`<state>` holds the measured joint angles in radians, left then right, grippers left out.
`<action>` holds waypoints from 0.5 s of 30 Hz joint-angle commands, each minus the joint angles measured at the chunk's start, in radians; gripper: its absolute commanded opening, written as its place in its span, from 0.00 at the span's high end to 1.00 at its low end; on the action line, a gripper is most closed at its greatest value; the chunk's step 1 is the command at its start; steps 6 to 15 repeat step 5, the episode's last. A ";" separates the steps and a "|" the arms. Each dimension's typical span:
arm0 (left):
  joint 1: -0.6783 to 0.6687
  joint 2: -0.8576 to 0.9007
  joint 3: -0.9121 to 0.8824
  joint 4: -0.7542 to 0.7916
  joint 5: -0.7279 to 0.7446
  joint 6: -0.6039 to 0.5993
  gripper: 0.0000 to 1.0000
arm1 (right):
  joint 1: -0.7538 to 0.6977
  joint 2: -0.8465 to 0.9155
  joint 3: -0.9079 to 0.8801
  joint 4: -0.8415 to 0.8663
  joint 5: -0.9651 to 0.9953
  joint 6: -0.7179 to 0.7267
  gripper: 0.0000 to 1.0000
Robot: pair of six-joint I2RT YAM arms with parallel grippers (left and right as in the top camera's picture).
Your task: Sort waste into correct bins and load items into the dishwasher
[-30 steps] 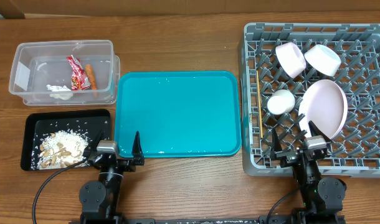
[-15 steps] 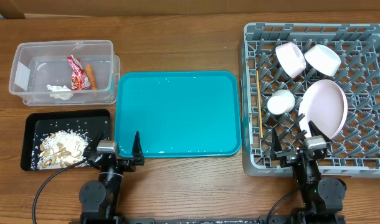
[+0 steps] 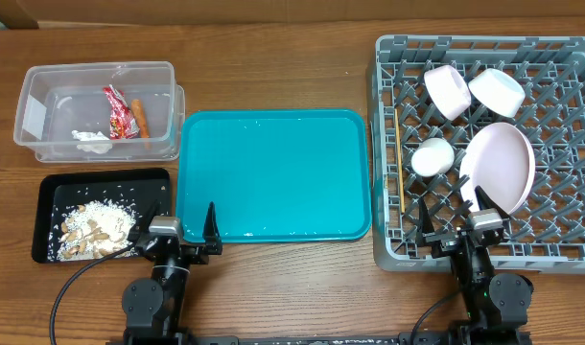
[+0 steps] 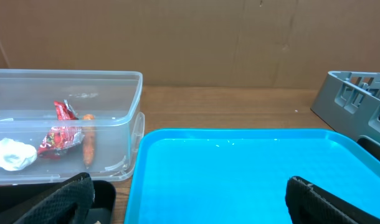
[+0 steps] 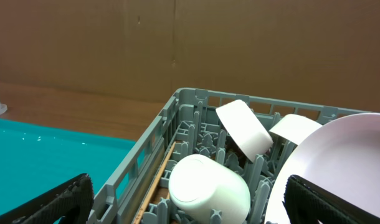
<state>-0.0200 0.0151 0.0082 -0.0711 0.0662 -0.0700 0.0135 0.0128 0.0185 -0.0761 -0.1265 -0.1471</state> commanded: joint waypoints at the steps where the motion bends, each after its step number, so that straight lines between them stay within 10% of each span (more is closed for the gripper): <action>1: -0.007 -0.011 -0.003 -0.003 -0.014 0.026 0.00 | -0.003 -0.010 -0.011 0.004 -0.002 -0.003 0.00; 15: -0.007 -0.011 -0.003 -0.003 -0.014 0.026 0.00 | -0.003 -0.010 -0.011 0.004 -0.002 -0.003 0.00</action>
